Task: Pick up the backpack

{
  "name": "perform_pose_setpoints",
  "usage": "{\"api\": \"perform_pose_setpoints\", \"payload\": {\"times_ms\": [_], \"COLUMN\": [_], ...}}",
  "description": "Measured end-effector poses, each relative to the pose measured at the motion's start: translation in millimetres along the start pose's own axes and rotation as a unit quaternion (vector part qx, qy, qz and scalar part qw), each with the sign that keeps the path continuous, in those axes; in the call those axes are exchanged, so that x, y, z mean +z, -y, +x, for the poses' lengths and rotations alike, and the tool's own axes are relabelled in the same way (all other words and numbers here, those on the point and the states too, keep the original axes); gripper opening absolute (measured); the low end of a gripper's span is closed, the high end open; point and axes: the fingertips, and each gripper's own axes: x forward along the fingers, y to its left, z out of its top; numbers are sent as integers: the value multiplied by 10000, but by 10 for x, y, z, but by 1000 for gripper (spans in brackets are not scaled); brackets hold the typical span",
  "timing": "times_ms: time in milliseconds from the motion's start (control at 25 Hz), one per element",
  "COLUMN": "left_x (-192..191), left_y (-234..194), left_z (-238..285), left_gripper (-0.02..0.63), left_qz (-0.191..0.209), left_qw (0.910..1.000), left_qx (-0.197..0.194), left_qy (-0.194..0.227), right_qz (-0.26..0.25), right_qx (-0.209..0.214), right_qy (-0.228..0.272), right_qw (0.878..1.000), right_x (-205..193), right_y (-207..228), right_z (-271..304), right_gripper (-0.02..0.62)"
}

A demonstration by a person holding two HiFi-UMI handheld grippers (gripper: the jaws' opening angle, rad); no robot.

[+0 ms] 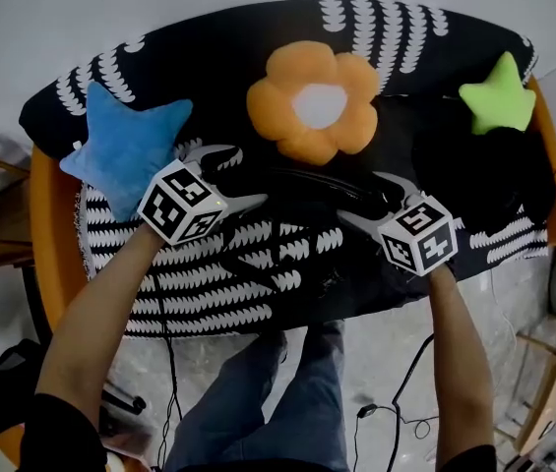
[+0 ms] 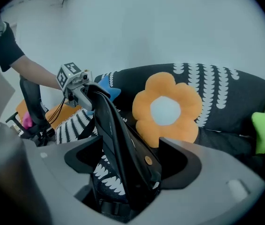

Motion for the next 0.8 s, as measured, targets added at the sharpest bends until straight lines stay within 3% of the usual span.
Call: {"api": "perform_pose_setpoints", "payload": {"times_ms": [240,560,680,800], "left_x": [40,29,39,24], "left_y": [30,72,114,147], "left_z": [81,90,92,87], "left_gripper": [380,239,160,128], "left_qz": [-7,-193,-268,-227], "left_qw": [9998,9990,9986,9987], "left_qx": [-166,-366,-441,-450], "left_qy": [141,151,130,59], "right_qz": [-63,39,95,69], "right_qx": [108,116,56,-17], "right_qy": [144,204,230,194], "right_qw": [9998,9997,9997,9998], "right_x": [26,33,17,5], "right_y": [2,6,15,6], "right_z": [112,135,133,138], "right_gripper": [338,212,186,157]}}
